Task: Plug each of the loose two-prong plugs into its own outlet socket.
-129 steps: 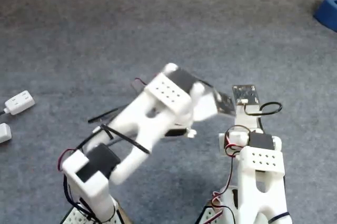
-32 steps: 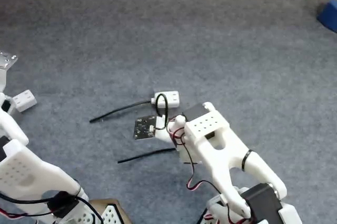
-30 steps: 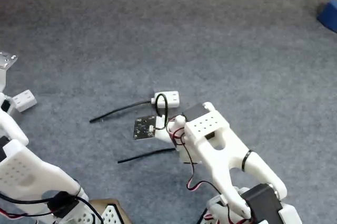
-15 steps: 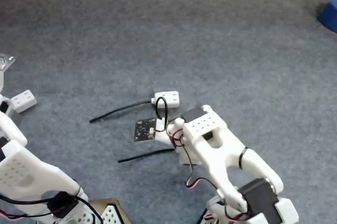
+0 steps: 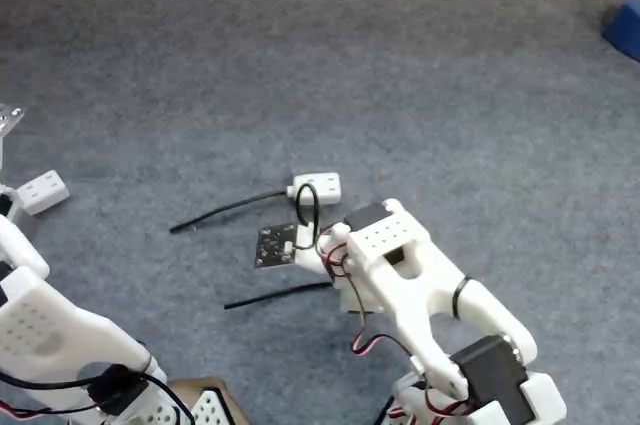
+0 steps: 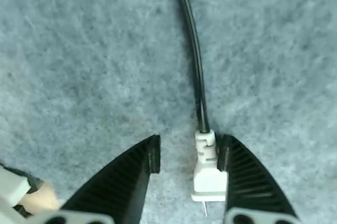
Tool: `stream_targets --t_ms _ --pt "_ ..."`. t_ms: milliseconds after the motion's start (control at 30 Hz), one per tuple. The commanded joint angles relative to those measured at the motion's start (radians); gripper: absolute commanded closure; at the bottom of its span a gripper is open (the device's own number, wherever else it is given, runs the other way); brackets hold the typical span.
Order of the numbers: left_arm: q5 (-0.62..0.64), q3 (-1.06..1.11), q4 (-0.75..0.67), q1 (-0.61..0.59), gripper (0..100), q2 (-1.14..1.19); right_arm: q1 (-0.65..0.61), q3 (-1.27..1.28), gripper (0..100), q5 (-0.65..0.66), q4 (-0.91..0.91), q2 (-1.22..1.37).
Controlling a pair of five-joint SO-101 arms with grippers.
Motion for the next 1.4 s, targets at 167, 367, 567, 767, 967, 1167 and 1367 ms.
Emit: stream_targets --t_ms 167,367,567,767,967,1167,1367 --pt "-0.006 -0.005 -0.009 -0.012 80 -0.015 0.071 -0.001 81.2 0.012 -0.038 0.002" --pt "-0.006 -0.007 -0.009 -0.019 80 -0.016 0.116 -0.002 81.2 0.012 -0.039 0.002" --pt "-0.006 -0.007 -0.009 -0.021 80 -0.016 0.111 0.001 81.2 0.006 -0.039 0.002" --pt "-0.006 -0.007 -0.009 -0.021 80 -0.016 0.03 0.051 86.1 0.005 -0.041 0.002" --pt "-0.006 -0.007 -0.009 -0.022 80 -0.016 -0.007 0.082 94.0 -0.061 -0.122 0.002" --pt "-0.006 -0.007 -0.009 -0.022 80 -0.016 -0.005 0.076 98.9 -0.094 -0.134 0.001" --pt "-0.006 -0.005 -0.009 -0.022 80 -0.016 -0.001 0.019 99.2 -0.207 -0.124 -0.008"
